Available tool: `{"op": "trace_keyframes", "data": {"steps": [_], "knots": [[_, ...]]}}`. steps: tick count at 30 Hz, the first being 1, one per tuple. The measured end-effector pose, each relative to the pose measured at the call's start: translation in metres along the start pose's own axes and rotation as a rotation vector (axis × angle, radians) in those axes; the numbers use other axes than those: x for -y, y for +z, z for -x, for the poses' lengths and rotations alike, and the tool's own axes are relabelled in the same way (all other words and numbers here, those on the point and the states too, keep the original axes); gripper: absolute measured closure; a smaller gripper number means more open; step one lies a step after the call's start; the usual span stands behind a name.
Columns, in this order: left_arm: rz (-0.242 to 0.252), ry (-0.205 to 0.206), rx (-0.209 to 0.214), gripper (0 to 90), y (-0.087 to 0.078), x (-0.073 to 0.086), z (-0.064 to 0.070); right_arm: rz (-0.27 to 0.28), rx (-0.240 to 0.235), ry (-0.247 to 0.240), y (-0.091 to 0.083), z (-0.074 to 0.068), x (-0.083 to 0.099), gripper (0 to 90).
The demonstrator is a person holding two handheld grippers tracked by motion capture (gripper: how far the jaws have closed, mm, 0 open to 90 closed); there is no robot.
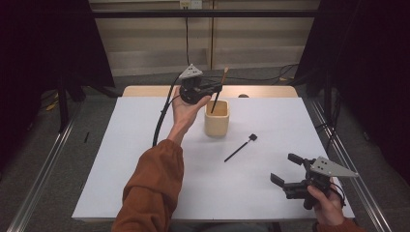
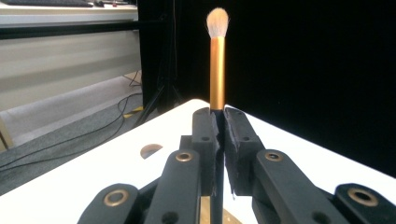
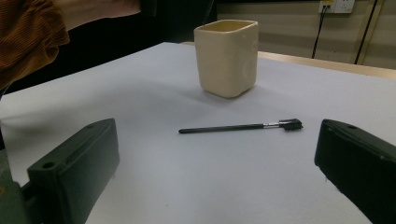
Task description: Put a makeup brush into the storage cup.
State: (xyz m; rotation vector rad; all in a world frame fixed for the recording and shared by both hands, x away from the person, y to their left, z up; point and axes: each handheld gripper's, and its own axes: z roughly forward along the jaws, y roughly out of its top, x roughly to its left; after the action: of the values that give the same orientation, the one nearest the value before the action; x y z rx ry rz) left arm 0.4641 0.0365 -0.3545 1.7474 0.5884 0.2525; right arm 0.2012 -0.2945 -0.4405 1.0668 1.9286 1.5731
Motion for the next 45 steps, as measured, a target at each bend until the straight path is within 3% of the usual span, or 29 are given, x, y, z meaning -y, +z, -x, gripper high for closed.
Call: {"op": "trace_keyframes", "data": {"steps": [13, 45], "knots": [[-0.012, -0.008, 0.019, 83.8, 0.003, 0.011, -0.001, 0.002, 0.002, 0.000, -0.001, 0.001, 0.000, 0.0], [-0.055, -0.023, -0.009, 83.7, 0.000, 0.051, -0.004, -0.002, 0.005, 0.001, 0.001, 0.000, 0.000, 0.0]]}}
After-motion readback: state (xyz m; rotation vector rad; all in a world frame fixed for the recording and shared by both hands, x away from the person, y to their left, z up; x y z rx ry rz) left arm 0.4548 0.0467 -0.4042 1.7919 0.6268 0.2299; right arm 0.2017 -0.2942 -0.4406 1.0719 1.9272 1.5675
